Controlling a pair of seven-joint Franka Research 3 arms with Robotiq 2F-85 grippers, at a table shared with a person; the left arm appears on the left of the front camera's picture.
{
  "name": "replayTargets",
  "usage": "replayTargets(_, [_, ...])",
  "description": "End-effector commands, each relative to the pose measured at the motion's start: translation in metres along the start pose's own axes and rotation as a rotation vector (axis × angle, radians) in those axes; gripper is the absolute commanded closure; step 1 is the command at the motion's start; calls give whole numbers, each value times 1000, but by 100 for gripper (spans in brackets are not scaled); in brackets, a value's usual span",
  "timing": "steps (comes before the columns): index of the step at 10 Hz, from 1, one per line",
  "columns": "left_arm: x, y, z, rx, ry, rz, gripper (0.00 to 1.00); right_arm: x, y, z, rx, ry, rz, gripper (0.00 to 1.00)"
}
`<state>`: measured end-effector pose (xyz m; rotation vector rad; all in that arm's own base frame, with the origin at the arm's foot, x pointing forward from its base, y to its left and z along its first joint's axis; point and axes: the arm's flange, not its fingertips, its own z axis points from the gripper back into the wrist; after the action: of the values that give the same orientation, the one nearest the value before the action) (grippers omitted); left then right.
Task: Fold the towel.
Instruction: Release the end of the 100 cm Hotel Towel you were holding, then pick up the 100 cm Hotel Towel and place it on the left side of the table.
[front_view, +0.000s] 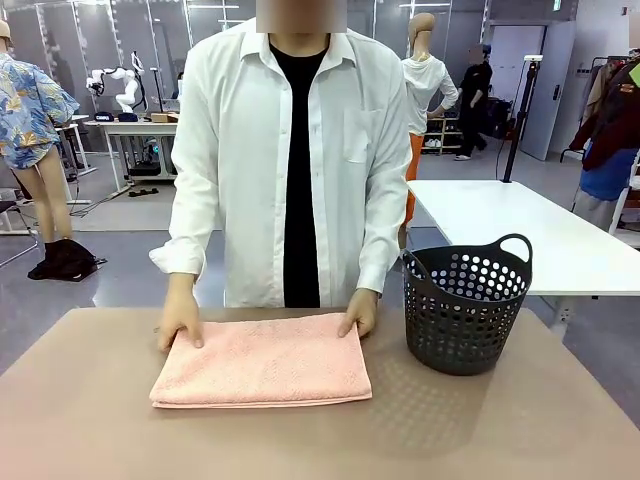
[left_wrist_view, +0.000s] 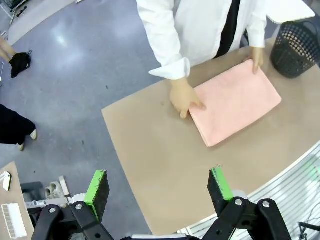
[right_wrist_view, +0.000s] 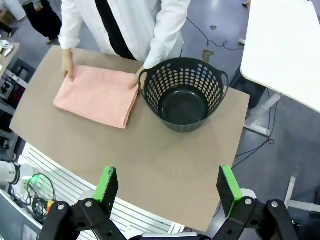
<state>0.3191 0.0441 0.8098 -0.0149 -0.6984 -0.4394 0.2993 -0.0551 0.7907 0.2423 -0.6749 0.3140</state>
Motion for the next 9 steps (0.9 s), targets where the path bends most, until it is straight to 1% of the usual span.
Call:
replayTargets(1, [0, 0, 0, -2, 8, 3, 0, 0, 0, 1, -2, 1, -2, 0])
replayTargets(9, [0, 0, 0, -2, 8, 3, 0, 0, 0, 1, -2, 1, -2, 0])
